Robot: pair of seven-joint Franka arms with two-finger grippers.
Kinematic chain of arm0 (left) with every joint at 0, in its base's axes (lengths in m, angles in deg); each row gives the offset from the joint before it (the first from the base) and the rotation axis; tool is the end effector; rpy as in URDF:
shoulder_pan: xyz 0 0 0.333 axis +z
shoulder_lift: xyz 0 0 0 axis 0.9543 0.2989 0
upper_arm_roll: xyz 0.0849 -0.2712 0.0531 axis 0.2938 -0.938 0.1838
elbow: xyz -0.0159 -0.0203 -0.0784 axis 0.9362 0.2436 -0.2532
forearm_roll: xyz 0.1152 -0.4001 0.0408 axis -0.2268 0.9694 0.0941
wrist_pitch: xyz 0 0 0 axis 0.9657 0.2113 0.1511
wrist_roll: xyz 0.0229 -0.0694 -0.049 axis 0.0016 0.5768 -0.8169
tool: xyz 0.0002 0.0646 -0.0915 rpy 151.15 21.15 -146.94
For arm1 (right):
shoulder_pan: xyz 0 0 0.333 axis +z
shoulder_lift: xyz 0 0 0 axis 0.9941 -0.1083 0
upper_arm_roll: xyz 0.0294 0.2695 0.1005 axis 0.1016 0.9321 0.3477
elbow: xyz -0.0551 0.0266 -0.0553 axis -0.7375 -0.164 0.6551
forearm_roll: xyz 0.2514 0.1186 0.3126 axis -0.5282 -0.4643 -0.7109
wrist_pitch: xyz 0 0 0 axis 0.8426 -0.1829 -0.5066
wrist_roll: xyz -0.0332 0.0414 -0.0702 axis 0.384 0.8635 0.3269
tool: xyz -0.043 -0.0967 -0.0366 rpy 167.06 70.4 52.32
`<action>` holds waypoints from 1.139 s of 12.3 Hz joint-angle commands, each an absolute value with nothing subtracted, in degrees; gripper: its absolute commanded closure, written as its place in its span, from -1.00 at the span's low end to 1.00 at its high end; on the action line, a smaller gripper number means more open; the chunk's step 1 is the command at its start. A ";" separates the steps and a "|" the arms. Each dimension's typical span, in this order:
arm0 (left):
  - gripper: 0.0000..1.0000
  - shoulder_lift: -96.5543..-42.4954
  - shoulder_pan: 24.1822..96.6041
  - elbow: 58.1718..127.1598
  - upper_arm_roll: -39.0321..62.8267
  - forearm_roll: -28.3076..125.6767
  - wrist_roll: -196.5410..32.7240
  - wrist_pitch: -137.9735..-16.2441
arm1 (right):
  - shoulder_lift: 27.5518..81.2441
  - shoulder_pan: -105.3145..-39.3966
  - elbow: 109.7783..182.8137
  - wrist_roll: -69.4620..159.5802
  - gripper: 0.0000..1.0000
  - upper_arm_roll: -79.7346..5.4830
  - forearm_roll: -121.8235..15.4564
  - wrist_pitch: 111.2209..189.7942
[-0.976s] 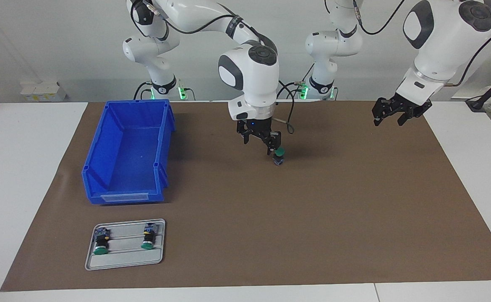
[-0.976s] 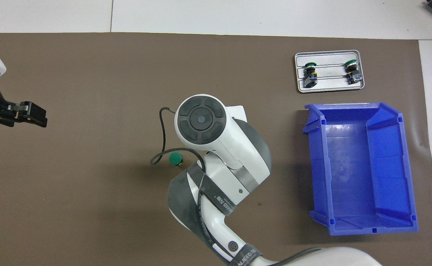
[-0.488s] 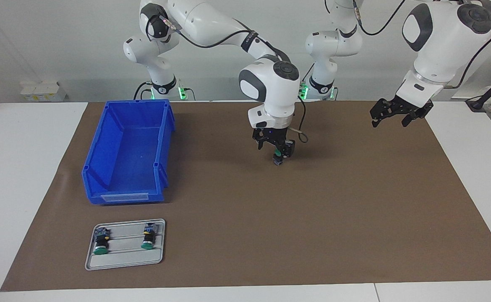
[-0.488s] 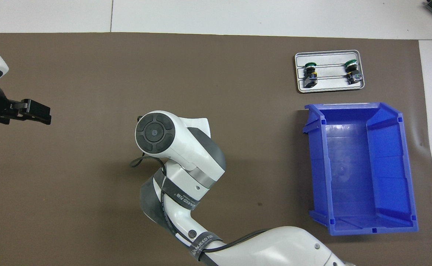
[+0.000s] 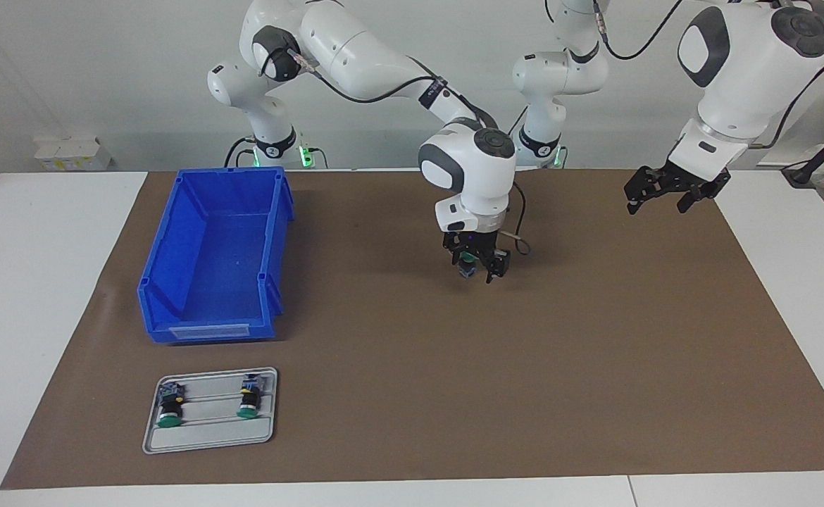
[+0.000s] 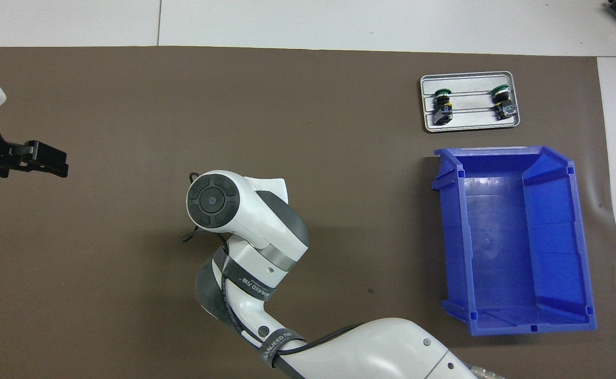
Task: Place and press button with both arms
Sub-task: 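Grasp the button with the right gripper and lift it, then carry the button with the right gripper over the blue bin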
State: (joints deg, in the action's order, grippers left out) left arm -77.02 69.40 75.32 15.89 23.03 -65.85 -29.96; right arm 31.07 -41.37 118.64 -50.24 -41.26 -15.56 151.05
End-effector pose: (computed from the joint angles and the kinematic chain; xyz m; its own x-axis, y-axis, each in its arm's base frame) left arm 0.5910 -0.0224 0.5536 0.9973 -0.0500 -0.0541 -0.0505 -0.9987 -0.0077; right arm 0.5344 0.5219 0.3073 0.7691 -0.6340 0.0810 -0.6317 -0.7733 -0.0543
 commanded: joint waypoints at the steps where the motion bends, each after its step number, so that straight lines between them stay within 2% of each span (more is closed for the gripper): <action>1: -1.00 -78.27 70.06 76.98 15.89 22.05 -66.03 -30.92 | 32.38 -41.33 121.64 -51.62 -0.89 -41.25 -16.09 150.86; 8: -1.00 -78.27 70.06 76.98 15.89 22.05 -66.11 -31.01 | 34.58 -40.28 127.00 -56.54 -0.89 -40.55 -17.58 152.70; 10: -1.00 -78.27 70.06 76.98 15.89 22.05 -66.11 -31.01 | 35.20 -40.27 129.37 -57.94 -0.82 -40.55 -17.59 155.33; 13: -1.00 -78.27 70.06 76.98 15.89 22.05 -66.03 -30.92 | 35.20 -40.36 129.56 -58.74 -0.54 -40.55 -17.67 156.92; 14: -1.00 -78.27 70.06 76.98 15.89 22.14 -66.11 -31.01 | 35.20 -40.36 129.56 -58.91 -0.28 -40.55 -17.76 157.27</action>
